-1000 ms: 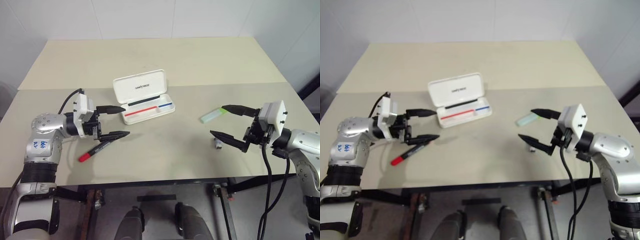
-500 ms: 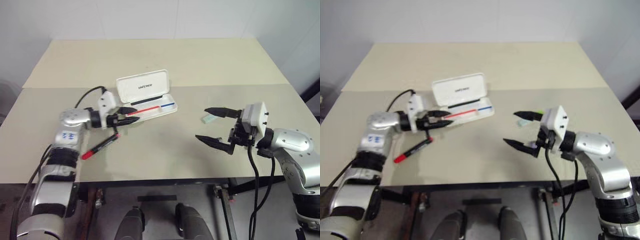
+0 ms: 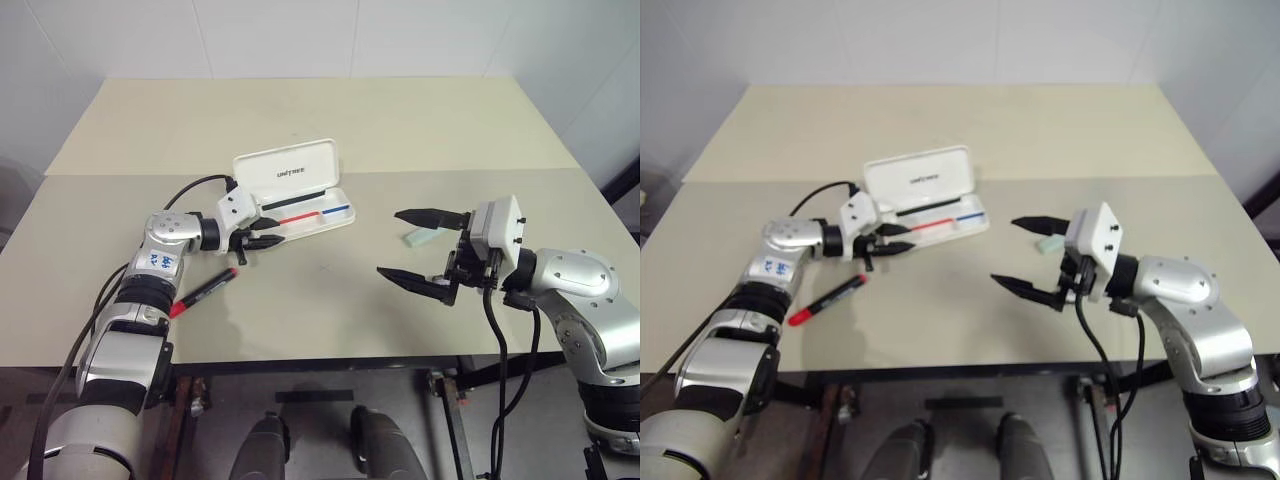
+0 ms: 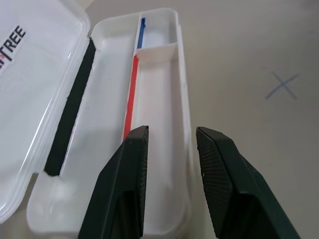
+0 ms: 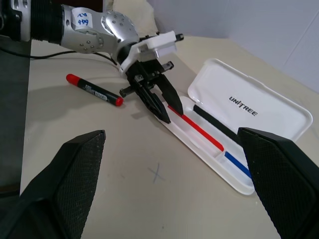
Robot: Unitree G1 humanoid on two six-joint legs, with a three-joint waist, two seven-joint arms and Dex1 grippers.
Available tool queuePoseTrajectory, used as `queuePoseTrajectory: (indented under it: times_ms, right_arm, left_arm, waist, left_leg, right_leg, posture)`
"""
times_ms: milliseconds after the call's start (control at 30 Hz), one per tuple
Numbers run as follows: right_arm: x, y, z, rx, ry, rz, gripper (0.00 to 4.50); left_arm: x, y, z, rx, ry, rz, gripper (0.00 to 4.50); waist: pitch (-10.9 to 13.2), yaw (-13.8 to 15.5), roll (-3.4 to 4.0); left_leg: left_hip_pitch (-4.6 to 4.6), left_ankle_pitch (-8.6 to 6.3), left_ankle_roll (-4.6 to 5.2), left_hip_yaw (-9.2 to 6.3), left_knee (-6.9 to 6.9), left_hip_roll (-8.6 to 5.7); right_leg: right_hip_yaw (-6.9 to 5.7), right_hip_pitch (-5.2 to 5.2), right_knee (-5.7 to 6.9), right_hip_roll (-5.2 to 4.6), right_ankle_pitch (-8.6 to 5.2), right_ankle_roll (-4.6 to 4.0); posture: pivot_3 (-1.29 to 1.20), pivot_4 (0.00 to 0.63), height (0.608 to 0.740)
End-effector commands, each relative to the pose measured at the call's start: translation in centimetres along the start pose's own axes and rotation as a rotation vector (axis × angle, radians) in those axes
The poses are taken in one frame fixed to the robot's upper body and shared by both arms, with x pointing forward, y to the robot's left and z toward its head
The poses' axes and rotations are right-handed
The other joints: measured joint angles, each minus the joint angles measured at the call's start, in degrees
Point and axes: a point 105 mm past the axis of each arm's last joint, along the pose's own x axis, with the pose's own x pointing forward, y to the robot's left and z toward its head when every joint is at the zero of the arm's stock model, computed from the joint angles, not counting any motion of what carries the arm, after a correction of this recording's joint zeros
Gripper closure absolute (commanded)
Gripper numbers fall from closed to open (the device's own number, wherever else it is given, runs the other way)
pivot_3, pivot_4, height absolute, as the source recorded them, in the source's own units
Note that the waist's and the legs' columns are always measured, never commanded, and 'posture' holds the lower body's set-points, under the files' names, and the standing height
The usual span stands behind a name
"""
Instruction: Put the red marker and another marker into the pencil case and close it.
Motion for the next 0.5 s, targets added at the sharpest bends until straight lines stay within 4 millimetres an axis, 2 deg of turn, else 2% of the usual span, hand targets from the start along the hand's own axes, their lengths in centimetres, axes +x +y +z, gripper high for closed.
queuePoseTrajectory:
  times_ms: [33,333,500]
  right_arm:
    - [0.2,0.2,1.4,-0.035,-0.038,0.008,0.00]
    - [0.2,-0.2,2.1,-0.075,-0.048,0.019,0.00]
    - [0.1,-0.4,2.4,-0.099,-0.055,0.011,0.00]
  left_arm:
    - [0.0,0.4,0.7,0.052,0.033,-0.030,2.93]
    - [1.1,0.8,0.3,0.014,0.140,-0.042,2.93]
    - [2.0,0.1,0.1,-0.008,0.182,-0.097,2.93]
  waist:
    - [0.0,0.0,0.00]
    - [0.0,0.0,-0.01]
    - [0.0,0.0,-0.01]
  left_leg:
    - [0.00,0.00,0.00,0.00,0.00,0.00]
    - [-0.01,0.00,0.00,0.00,0.01,0.00]
    - [-0.01,0.00,0.01,0.00,0.01,0.00]
  right_leg:
    - [0.00,0.00,-0.01,0.00,0.00,0.00]
    - [-0.01,0.00,0.00,0.02,0.00,0.00]
    - [-0.01,0.00,0.00,0.02,0.00,0.01]
  posture:
    - [0.00,0.150,0.740]
    - [0.00,0.150,0.740]
    - [0.00,0.150,0.740]
